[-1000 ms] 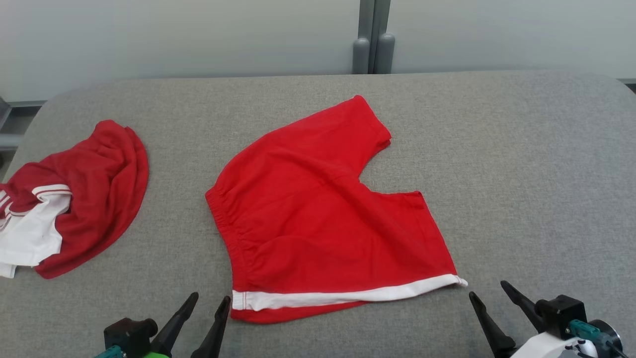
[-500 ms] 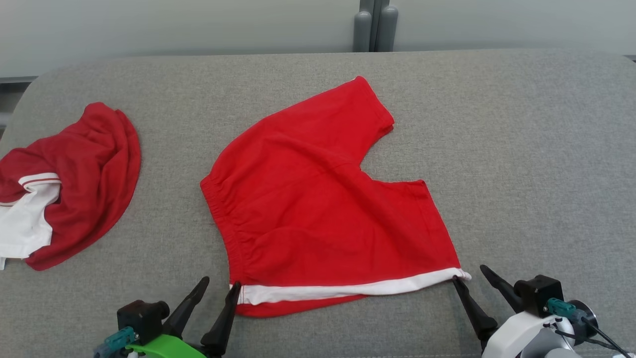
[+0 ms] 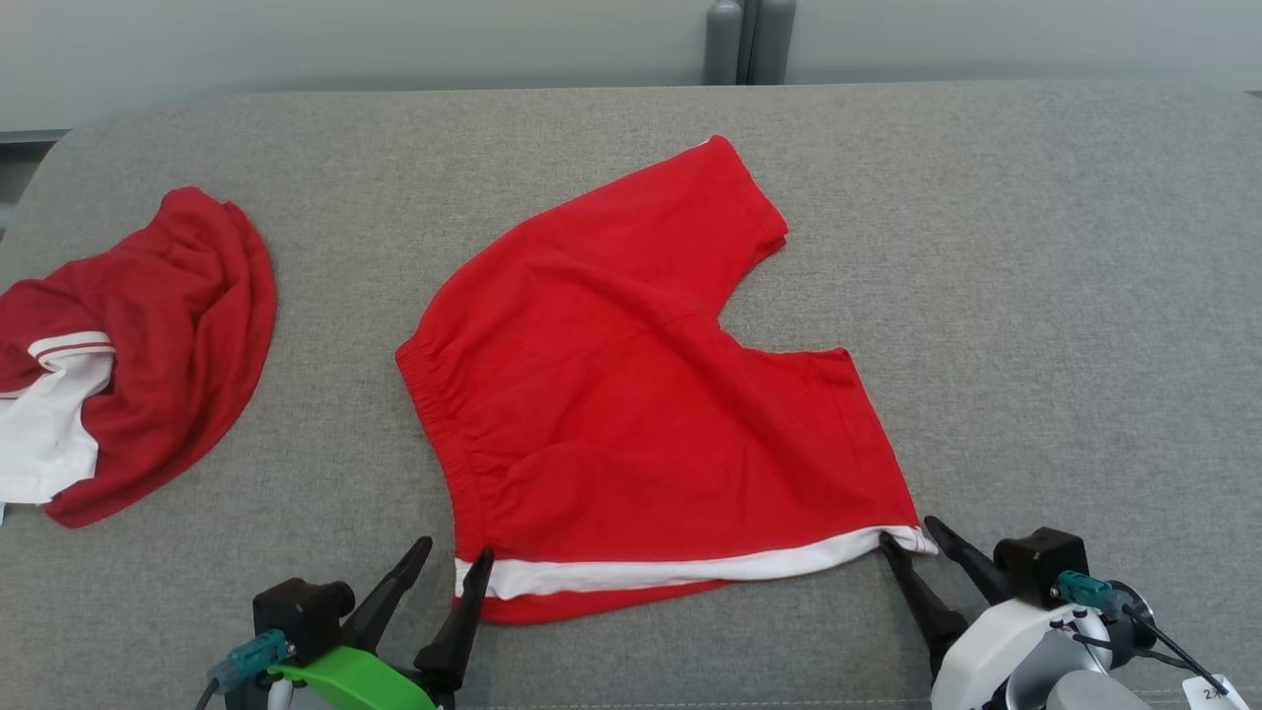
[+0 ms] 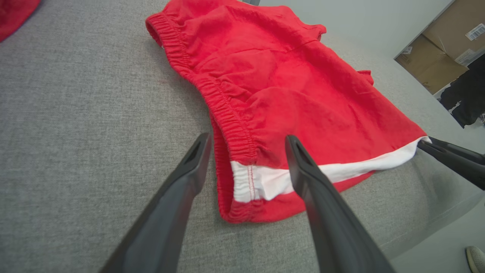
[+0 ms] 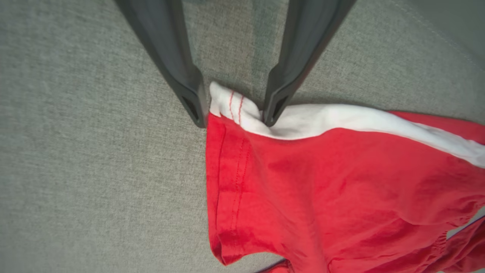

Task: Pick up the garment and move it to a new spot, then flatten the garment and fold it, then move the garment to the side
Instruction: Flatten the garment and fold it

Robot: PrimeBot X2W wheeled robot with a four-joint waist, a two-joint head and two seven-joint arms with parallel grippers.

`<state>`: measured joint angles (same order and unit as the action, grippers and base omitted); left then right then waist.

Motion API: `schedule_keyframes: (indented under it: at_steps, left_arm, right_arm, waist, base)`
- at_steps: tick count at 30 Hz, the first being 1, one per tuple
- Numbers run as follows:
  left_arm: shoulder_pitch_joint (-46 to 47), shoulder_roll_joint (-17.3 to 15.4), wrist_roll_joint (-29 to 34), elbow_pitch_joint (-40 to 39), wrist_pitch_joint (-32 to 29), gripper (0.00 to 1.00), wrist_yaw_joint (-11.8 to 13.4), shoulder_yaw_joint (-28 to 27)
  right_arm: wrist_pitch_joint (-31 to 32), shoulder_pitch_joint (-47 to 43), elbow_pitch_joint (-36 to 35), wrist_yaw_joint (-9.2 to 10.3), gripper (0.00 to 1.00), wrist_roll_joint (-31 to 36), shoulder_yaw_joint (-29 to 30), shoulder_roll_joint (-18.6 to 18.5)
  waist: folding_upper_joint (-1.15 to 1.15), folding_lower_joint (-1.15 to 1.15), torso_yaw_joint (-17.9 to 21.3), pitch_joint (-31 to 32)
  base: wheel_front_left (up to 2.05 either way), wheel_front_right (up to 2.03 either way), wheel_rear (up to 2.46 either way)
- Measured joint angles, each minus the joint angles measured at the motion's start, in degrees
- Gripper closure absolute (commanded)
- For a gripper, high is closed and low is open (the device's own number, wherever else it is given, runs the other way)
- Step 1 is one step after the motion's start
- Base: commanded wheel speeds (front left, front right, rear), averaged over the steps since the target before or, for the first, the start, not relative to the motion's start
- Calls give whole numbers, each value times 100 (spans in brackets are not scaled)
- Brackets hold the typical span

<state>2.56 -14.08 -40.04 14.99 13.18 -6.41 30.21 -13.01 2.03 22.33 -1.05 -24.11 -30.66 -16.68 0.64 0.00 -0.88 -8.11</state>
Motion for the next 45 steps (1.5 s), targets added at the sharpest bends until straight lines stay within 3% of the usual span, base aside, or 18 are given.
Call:
schedule_keyframes:
  at_steps: [3,4,17,24,27,30,32,33,35,37,45]
  left_arm:
    - [13,20,0,86,0,0,-11,10]
    - [14,20,0,104,1,0,-12,12]
    - [64,37,-15,453,-64,0,-16,216]
    - [96,73,-107,530,-85,1,-22,314]
    - [103,86,-118,590,-86,18,-22,318]
    - [107,115,-164,633,-83,52,-23,319]
    - [124,130,-164,651,-83,62,-45,327]
    - [133,136,-165,659,-81,80,-66,331]
    - [138,143,-166,668,-76,98,-66,343]
    - [174,145,-176,676,-76,100,-66,370]
    - [250,81,-378,504,-77,100,-67,347]
  right_arm:
    - [-4,24,92,-44,40,0,-16,47]
    - [-4,26,127,-45,52,0,-20,47]
    - [-14,146,495,-149,71,-1,-68,97]
    - [-41,242,613,-197,73,-1,-73,148]
    - [-59,262,656,-221,75,-2,-73,168]
    - [-65,291,712,-247,76,-2,-70,186]
    - [-65,321,753,-248,77,-2,-71,188]
    - [-65,333,770,-248,78,-2,-73,194]
    - [-65,336,788,-249,80,-2,-71,208]
    - [-90,344,815,-258,98,-2,-71,212]
    - [-91,369,715,-449,100,-69,-111,203]
  waist:
    - [0,0,-7,-17]
    - [0,0,-10,-21]
    - [0,0,-5,-25]
    - [0,0,24,-29]
    - [0,0,36,-31]
    - [0,0,46,-29]
    - [0,0,51,-24]
    - [0,0,53,-17]
    - [0,0,59,-9]
    - [0,0,62,-3]
    - [0,0,66,45]
  base:
    - [0,0,0]
    - [0,0,0]
    - [0,0,0]
    - [0,0,0]
    - [0,0,0]
    - [0,0,0]
    - [0,0,0]
    - [0,0,0]
    - [0,0,0]
    - [0,0,0]
    - [0,0,0]
